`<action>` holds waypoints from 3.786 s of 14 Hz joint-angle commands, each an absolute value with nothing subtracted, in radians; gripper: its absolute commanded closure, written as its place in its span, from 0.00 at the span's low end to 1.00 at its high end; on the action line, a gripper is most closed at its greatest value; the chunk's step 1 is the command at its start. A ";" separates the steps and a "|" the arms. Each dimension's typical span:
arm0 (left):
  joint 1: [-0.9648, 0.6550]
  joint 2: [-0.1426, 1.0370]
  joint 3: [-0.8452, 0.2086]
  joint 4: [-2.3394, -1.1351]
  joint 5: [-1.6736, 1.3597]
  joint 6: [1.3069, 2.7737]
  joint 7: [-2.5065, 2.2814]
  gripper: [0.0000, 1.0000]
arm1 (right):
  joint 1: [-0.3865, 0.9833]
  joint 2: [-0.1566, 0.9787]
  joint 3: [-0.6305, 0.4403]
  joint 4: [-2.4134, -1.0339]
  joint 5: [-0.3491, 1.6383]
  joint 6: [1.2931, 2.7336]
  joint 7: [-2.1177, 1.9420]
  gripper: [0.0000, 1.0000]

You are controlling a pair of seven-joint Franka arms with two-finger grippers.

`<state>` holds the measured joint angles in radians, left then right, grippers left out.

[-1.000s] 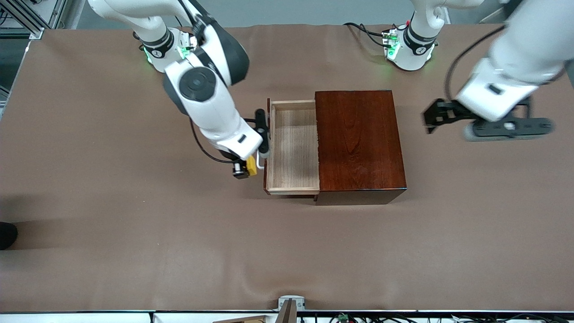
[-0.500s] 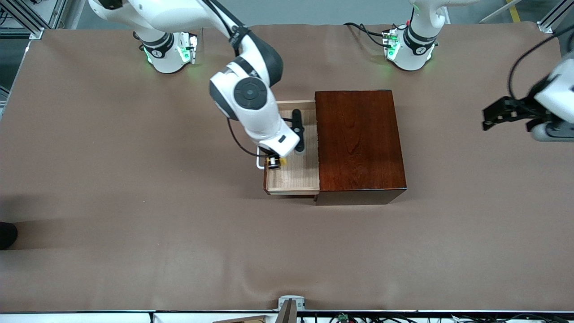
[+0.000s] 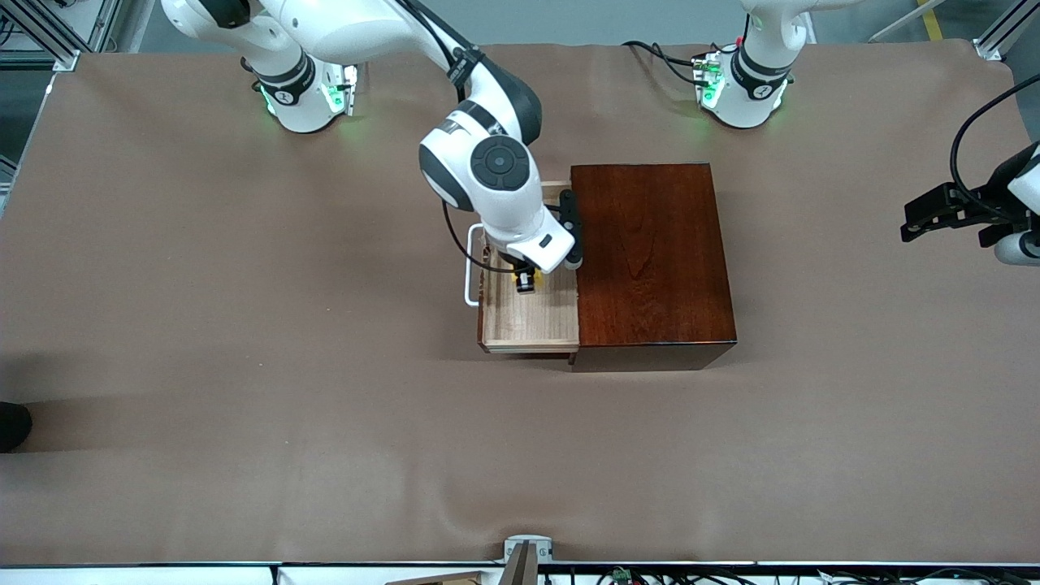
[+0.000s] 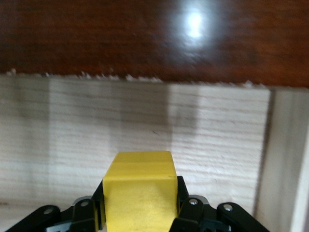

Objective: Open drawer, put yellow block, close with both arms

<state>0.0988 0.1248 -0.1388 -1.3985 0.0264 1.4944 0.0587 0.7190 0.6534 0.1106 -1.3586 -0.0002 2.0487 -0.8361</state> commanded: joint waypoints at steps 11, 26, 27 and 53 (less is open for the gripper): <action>0.100 0.097 -0.143 -1.425 0.006 1.500 0.055 0.00 | 0.697 0.617 0.095 -1.330 -0.011 2.039 -0.819 0.00; 0.040 0.123 -0.287 -1.419 0.012 1.506 0.057 0.00 | 0.125 0.313 0.095 -1.336 -0.015 1.600 -0.825 0.00; 0.040 0.129 -0.314 -1.420 0.006 1.506 0.061 0.00 | 0.098 0.305 0.095 -1.336 -0.015 1.582 -0.824 0.00; -0.655 0.707 -0.296 -1.256 -0.046 2.158 0.688 0.00 | -0.034 -0.095 -0.015 -1.666 0.014 1.477 -0.261 0.00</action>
<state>-0.5921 0.6736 -0.3511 -1.3094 -0.0634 2.1491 0.6051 -0.0670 -0.0389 0.0350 -1.6203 0.0003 1.4602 -0.2781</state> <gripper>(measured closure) 0.000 0.000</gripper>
